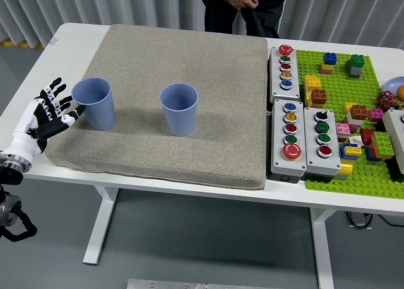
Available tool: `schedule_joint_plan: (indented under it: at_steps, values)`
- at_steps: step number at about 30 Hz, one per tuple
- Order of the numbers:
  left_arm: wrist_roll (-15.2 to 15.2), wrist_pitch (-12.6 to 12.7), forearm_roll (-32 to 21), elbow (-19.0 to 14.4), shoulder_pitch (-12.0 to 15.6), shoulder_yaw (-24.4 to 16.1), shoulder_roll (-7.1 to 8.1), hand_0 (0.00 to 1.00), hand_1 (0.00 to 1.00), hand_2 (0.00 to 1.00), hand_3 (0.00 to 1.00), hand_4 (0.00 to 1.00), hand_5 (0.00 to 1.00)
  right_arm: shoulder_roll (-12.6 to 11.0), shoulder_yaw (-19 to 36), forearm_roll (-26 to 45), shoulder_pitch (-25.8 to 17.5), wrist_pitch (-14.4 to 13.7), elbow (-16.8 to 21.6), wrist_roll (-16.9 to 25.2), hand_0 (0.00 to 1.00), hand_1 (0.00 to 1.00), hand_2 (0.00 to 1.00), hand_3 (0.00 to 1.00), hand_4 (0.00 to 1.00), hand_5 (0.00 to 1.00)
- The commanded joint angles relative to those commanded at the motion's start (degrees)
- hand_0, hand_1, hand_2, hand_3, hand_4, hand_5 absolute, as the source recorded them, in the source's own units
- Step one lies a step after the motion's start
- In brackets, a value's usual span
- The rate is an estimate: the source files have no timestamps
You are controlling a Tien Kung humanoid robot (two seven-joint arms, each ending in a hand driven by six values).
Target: Pick cup pour cup place
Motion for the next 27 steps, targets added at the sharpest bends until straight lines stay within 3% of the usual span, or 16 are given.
schedule_joint_plan:
  at_steps: [1,17,27]
  values:
    - [-0.04,-0.08,0.20,0.07,-0.05,0.08,-0.03,0.915,0.899,0.998,0.998,0.803,0.068,0.00,0.00,0.03,0.02,-0.01,0.00,0.01,0.721,0.687,0.737,0.700,0.319,0.303]
    - [0.55,-0.88,2.61,0.47,-0.44,-0.03,-0.19,0.920,0.909,0.998,0.998,0.815,0.089,-0.06,-0.32,0.64,0.29,-0.02,0.00,0.18,0.721,0.687,0.737,0.700,0.318,0.304]
    - [0.71,-0.76,2.74,3.10,-1.69,1.17,-0.66,0.928,0.913,0.998,0.998,0.821,0.061,-0.04,-0.60,1.13,0.44,-0.10,0.00,0.26,0.721,0.687,0.737,0.699,0.317,0.304]
